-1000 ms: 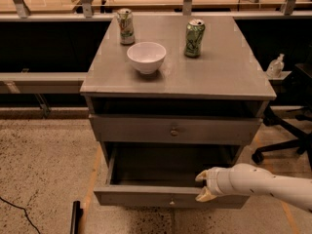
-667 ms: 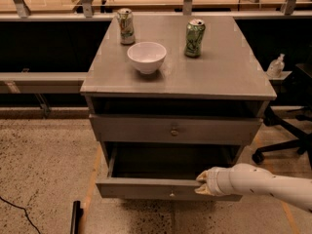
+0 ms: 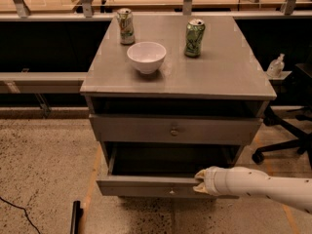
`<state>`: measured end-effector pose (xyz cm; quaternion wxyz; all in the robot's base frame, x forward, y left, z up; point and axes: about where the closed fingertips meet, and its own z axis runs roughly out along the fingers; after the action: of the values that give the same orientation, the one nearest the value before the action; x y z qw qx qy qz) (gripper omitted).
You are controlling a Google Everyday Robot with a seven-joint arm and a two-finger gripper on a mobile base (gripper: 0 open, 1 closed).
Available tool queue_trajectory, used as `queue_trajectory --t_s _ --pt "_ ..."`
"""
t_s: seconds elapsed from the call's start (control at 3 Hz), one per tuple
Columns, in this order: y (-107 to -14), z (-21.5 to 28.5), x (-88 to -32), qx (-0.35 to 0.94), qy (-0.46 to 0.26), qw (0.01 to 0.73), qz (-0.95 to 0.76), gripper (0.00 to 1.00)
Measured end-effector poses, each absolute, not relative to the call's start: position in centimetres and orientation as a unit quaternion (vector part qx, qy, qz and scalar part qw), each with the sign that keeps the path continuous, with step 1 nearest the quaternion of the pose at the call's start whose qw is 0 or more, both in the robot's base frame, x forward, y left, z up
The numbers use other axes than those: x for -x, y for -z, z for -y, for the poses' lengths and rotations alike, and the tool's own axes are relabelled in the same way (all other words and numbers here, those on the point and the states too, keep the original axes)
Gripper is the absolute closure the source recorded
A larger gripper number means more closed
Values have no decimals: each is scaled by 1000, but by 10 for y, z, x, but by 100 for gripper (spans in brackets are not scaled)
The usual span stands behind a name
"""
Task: Close middle drawer
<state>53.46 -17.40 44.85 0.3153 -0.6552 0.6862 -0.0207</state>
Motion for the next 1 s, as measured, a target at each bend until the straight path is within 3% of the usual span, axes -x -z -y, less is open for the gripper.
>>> queue_trajectory --t_s 1.0 --pt "-487 171 -526 646 61 335 -683 30"
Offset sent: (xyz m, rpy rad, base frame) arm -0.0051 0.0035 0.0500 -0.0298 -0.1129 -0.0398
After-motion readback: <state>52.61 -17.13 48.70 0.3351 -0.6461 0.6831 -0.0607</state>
